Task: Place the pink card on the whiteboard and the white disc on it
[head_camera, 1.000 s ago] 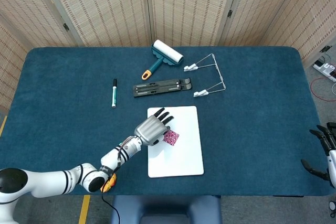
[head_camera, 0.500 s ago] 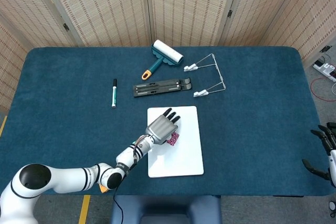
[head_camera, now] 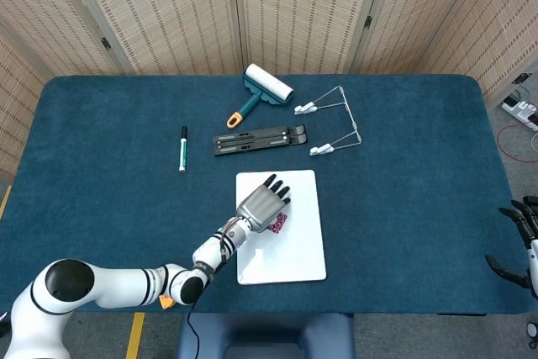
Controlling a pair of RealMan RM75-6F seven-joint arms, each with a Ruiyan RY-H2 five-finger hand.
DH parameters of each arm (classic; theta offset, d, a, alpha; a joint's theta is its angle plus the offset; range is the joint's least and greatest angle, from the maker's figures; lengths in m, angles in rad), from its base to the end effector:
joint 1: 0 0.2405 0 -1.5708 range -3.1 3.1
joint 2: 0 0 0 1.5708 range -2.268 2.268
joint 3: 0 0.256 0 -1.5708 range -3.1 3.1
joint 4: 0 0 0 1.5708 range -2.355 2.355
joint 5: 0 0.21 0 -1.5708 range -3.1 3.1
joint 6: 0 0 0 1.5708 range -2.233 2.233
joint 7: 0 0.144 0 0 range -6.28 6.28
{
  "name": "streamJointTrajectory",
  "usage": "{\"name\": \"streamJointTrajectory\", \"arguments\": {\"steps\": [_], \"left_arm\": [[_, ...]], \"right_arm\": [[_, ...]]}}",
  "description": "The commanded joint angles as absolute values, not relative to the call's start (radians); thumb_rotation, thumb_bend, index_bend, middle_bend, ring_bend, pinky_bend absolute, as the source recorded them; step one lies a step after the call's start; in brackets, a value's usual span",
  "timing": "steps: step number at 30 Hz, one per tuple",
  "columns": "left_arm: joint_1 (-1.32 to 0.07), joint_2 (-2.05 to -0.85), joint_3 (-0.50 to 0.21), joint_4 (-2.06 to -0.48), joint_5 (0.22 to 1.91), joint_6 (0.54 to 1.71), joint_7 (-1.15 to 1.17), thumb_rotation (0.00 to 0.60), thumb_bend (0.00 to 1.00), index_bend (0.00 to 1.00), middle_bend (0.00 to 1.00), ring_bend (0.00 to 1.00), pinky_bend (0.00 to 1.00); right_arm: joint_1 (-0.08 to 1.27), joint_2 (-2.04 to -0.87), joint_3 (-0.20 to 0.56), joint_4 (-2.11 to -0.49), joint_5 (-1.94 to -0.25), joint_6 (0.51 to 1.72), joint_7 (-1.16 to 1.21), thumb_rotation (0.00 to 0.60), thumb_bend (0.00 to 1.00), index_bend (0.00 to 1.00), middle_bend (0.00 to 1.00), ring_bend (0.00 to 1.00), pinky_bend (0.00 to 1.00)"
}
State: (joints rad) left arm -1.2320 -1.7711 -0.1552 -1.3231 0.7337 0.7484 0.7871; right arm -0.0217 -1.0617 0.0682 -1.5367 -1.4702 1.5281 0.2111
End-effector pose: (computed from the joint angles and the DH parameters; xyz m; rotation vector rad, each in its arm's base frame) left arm -0.0103 0.3582 -0.1088 -2.2921 -0.5330 -0.6870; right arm -0.3460 -0.1500 0.1967 1.2265 -0.9757 0.9186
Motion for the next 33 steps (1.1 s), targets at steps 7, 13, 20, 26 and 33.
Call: {"name": "streamJointTrajectory", "arguments": {"steps": [7, 13, 20, 26, 33], "left_arm": [[-1.134, -1.653, -0.168, -1.46, 0.788, 0.86, 0.642, 0.6, 0.35, 0.2, 0.14, 0.09, 0.0], [-1.001, -1.535, -0.148, -1.551, 0.868, 0.991, 0.518, 0.6, 0.35, 0.21, 0.14, 0.09, 0.0], [-0.826, -1.402, -0.11, -1.619, 0.944, 1.138, 0.372, 0.6, 0.35, 0.21, 0.14, 0.09, 0.0], [-0.679, -1.327, -0.061, -1.645, 1.032, 1.276, 0.28, 0.6, 0.35, 0.18, 0.14, 0.09, 0.0], [-0.518, -1.267, 0.014, -1.656, 1.164, 1.427, 0.199, 0.6, 0.35, 0.17, 0.12, 0.08, 0.0]], "right_arm": [[-0.031, -1.05, 0.068, -1.539, -1.475, 1.544, 0.215, 0.6, 0.23, 0.19, 0.15, 0.11, 0.0], [-0.026, -1.05, 0.065, -1.534, -1.486, 1.539, 0.22, 0.6, 0.23, 0.19, 0.15, 0.11, 0.0], [-0.012, -1.053, 0.067, -1.525, -1.508, 1.536, 0.234, 0.6, 0.23, 0.19, 0.15, 0.11, 0.0], [0.004, -1.045, 0.064, -1.525, -1.526, 1.521, 0.254, 0.6, 0.23, 0.19, 0.15, 0.11, 0.0], [0.019, -1.04, 0.05, -1.53, -1.547, 1.499, 0.283, 0.6, 0.23, 0.19, 0.14, 0.1, 0.0]]}}
